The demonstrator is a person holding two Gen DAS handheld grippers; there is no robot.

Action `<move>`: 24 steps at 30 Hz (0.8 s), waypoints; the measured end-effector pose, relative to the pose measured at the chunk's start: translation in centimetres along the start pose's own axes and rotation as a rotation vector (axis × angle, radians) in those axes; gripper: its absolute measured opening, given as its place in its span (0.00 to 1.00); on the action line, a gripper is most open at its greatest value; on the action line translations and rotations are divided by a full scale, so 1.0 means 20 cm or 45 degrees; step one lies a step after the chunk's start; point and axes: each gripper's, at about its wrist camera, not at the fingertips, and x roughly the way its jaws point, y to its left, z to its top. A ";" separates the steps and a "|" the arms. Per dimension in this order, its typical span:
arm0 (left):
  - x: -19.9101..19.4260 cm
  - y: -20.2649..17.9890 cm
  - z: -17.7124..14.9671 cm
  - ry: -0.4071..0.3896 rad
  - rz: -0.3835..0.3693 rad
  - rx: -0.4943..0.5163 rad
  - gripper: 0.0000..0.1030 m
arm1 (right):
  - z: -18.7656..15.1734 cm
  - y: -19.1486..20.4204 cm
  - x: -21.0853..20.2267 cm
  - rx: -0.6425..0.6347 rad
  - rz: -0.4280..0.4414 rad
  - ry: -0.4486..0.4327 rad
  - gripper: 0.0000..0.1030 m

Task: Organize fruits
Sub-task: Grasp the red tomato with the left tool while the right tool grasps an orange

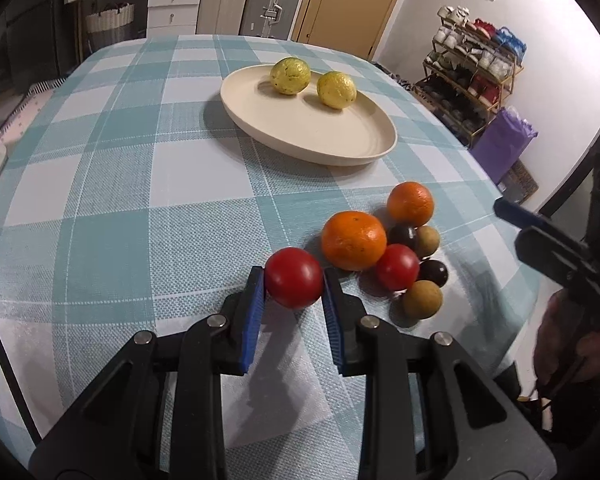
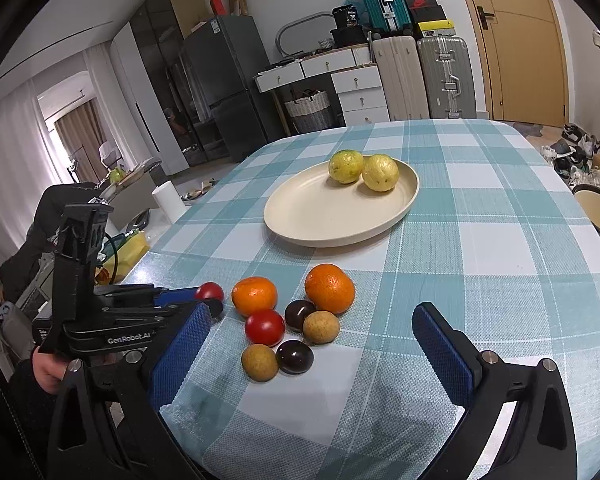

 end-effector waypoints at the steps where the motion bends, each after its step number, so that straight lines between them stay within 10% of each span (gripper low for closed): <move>1: -0.01 0.00 0.00 -0.004 -0.004 -0.004 0.25 | 0.00 0.00 0.00 0.004 0.003 -0.001 1.00; 24: -0.07 0.03 -0.02 -0.021 -0.056 -0.047 0.25 | 0.07 -0.15 0.25 0.172 0.069 0.101 0.93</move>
